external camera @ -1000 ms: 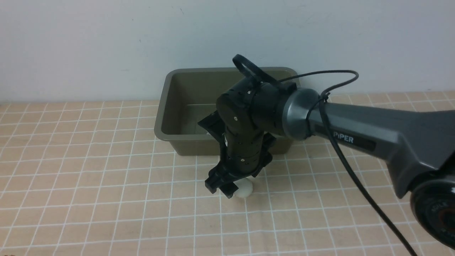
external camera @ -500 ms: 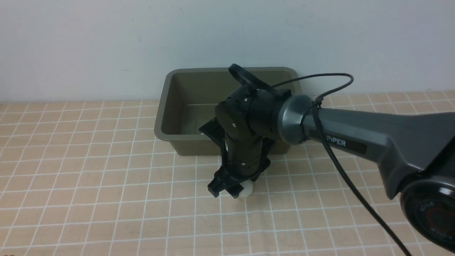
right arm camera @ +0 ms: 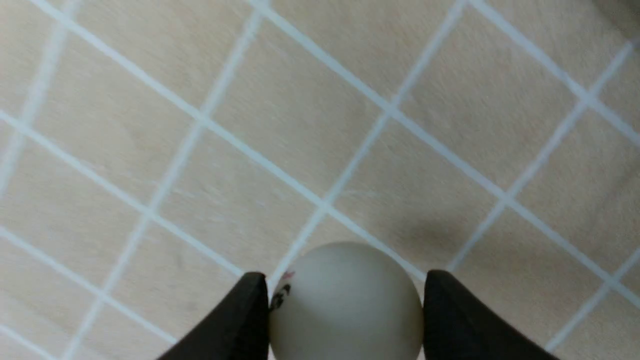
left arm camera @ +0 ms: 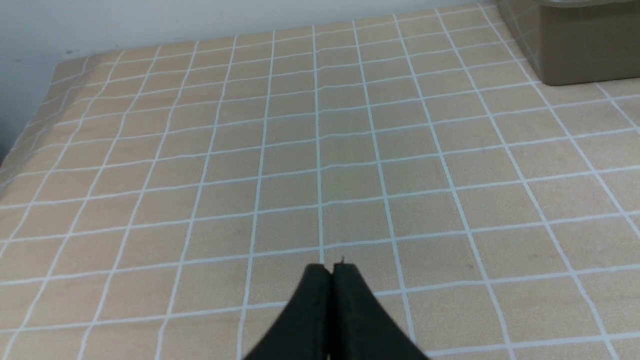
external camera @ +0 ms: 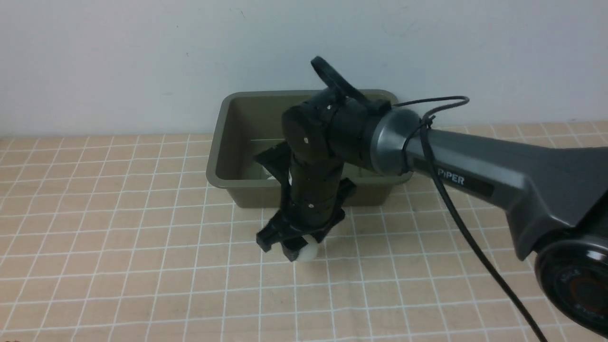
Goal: Put the table tennis balls into the box on the light coffee tablecloth.
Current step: 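Reach for and grasp a ping pong ball on the table, then release the ping pong ball into the bin and lift the gripper away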
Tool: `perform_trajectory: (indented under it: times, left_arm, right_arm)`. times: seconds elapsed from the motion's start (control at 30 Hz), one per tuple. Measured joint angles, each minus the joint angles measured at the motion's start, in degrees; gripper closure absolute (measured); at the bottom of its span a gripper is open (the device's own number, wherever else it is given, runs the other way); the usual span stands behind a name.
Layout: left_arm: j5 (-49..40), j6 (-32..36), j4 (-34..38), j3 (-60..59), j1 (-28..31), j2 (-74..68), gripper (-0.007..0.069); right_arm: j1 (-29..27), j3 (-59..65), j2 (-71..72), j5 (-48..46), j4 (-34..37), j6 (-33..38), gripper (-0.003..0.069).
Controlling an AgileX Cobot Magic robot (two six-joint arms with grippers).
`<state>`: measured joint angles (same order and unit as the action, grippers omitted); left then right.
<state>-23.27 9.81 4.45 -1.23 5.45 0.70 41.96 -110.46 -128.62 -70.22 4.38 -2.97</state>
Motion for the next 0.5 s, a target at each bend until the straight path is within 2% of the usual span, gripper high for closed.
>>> perform_trajectory:
  times: [0.1,0.23,0.37,0.5]
  left_arm:
    - [0.00,0.00,0.00,0.00,0.00,0.00,0.0693]
    - [0.00,0.00,0.00,0.00,0.00,0.00,0.0693]
    - [0.00,0.00,0.00,0.00,0.00,0.00,0.0693]
    - [0.00,0.00,0.00,0.00,0.00,0.00,0.0693]
  right_arm:
    - [0.00,-5.24,0.00,-0.47,3.88,1.70,0.0298]
    - [0.00,-11.24,0.00,-0.52,3.03,2.96,0.0298]
    - [-0.07,-15.27,0.00,-0.58,-4.92,2.96,0.0298]
    - [-1.28,-15.84,-0.06,0.30,-13.13,0.01,0.0298]
